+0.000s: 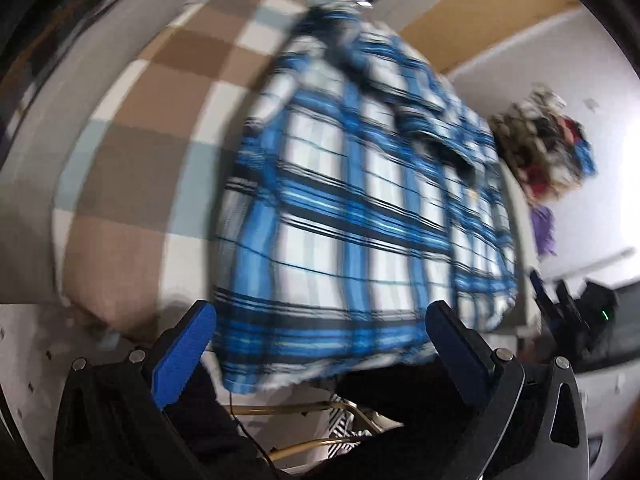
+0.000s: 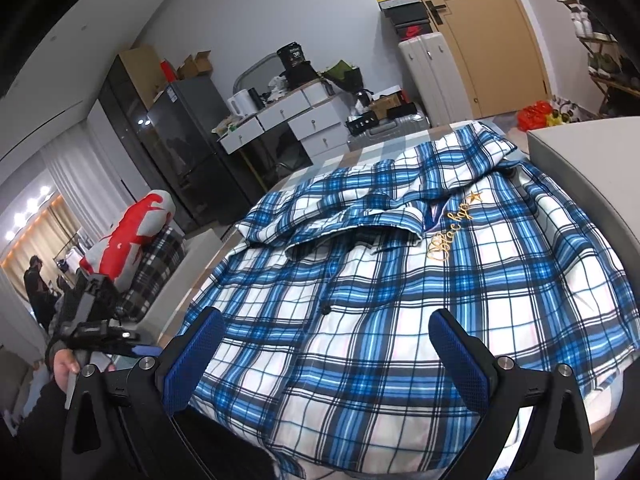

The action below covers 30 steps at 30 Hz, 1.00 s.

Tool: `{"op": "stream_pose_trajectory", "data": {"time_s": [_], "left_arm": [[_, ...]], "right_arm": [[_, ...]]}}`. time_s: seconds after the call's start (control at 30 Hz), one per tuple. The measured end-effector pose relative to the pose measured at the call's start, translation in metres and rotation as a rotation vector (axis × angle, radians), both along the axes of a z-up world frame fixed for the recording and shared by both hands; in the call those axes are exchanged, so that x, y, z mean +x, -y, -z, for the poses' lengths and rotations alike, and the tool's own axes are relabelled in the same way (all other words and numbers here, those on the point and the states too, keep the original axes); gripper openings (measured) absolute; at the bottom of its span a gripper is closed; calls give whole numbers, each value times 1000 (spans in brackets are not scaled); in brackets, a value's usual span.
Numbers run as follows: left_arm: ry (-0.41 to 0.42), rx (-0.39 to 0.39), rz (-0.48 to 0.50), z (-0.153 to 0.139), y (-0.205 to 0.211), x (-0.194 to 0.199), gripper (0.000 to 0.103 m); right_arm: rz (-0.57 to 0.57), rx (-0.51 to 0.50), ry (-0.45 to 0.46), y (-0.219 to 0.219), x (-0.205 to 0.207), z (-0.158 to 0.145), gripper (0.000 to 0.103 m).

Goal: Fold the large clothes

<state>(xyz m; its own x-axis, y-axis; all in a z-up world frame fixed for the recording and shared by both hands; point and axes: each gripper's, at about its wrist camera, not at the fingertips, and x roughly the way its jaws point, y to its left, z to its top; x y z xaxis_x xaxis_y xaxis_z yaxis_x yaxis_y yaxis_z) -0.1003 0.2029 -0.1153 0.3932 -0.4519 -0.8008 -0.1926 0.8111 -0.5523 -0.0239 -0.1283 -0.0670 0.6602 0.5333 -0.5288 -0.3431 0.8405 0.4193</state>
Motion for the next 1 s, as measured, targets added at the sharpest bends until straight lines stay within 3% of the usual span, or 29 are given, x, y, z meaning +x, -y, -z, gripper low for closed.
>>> {"op": "stream_pose_trajectory", "data": {"time_s": [0.17, 0.33, 0.43, 0.5, 0.57, 0.67, 0.7, 0.83, 1.0], "left_arm": [[-44, -30, -2, 8, -11, 0, 102], [-37, -186, -1, 11, -22, 5, 102], [-41, -301, 56, 14, -18, 7, 102], [2, -332, 97, 6, -13, 7, 102], [104, -374, 162, -10, -7, 1, 102], [200, -374, 235, -26, 3, -5, 102], [198, -346, 241, -26, 5, -5, 102], [87, -249, 152, -10, 0, 5, 102], [31, -187, 27, 4, -11, 10, 102]], "right_arm": [[-7, 5, 0, 2, -1, 0, 103], [-18, 2, 1, 0, -2, -1, 103], [-18, 4, 2, 0, -2, -1, 103], [-16, 8, -2, 0, -1, 0, 103], [-17, 9, -6, 0, -1, 0, 103], [-22, 4, -6, -2, -1, 0, 103], [-23, 1, -6, -2, -1, 1, 103], [-24, -11, -13, -5, 0, 2, 103], [-17, -13, -10, -3, -1, 2, 103]]}}
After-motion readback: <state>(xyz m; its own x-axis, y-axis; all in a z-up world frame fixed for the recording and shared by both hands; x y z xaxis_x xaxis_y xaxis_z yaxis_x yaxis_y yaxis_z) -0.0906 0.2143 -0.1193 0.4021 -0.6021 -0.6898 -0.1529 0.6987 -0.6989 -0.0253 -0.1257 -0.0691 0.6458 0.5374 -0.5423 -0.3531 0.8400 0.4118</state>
